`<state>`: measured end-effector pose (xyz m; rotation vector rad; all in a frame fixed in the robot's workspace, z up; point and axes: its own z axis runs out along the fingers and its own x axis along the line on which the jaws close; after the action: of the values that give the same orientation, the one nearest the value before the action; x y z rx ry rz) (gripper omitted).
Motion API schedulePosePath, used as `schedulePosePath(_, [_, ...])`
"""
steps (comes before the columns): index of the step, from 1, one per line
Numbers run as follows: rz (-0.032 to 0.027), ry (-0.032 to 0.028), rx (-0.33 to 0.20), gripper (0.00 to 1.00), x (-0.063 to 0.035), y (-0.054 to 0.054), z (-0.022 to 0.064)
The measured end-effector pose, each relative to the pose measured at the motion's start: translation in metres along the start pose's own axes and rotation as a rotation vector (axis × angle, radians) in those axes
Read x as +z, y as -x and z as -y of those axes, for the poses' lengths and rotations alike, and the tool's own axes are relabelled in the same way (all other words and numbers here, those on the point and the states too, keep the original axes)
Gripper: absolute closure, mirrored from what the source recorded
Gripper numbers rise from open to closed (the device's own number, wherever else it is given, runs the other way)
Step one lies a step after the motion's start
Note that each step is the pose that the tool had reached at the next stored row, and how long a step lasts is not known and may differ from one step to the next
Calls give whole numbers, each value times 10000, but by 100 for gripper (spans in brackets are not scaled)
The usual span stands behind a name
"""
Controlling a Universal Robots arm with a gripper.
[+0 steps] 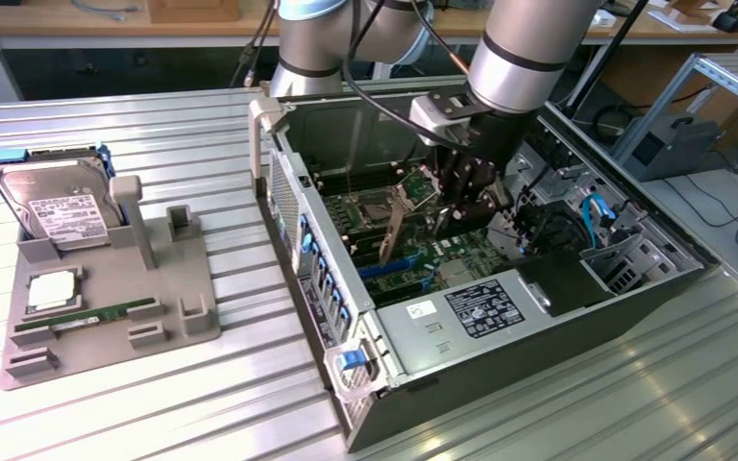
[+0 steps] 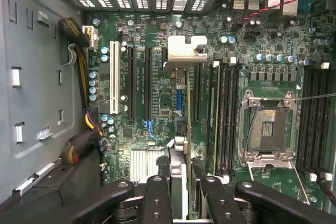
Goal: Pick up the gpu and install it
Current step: 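Insert the gpu into the slot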
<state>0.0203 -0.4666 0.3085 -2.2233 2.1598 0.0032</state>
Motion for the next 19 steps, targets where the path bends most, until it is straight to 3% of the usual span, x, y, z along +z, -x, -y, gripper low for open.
schedulePosePath(19, [0, 1, 0, 73, 24, -67, -26])
